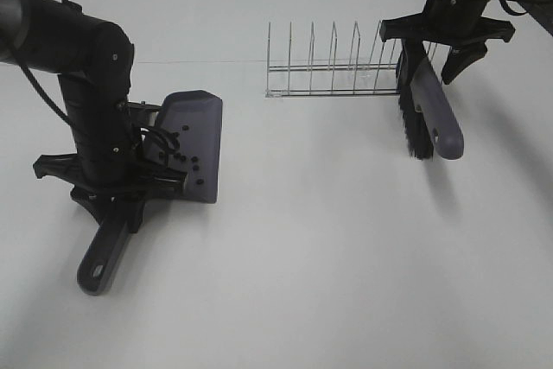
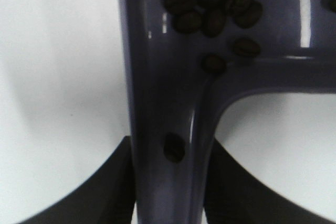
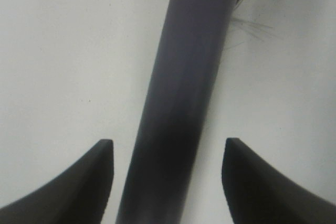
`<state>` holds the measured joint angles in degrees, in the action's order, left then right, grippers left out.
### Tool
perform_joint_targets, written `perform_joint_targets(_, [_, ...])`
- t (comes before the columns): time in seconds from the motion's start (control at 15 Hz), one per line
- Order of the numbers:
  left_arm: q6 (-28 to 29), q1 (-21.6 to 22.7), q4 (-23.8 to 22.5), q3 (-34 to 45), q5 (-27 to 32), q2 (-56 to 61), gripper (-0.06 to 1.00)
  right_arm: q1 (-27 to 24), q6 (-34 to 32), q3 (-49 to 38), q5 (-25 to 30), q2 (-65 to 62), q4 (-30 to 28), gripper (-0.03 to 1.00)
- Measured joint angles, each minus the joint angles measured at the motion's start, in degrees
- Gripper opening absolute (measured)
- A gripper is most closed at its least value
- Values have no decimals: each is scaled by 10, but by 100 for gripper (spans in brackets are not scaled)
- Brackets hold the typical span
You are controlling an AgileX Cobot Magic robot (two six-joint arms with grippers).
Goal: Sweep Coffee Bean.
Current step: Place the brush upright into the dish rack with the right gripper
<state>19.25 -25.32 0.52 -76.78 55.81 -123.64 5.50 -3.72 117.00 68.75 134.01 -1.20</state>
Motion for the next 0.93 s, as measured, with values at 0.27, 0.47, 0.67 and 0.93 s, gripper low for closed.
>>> perform_joint_targets(0.27, [0,0,0,0,0,0,32,-2,-1,0,5,0,-6,29])
perform_joint_targets(0.47, [0,0,0,0,0,0,32,-2,-7,0,-16,0,-8,29])
perform_joint_targets(0.67, [0,0,0,0,0,0,32,-2,-19,0,-49,0,-12,29])
perform_joint_targets(0.93, [0,0,0,0,0,0,32,-2,-33,0,-84,0,-15,28])
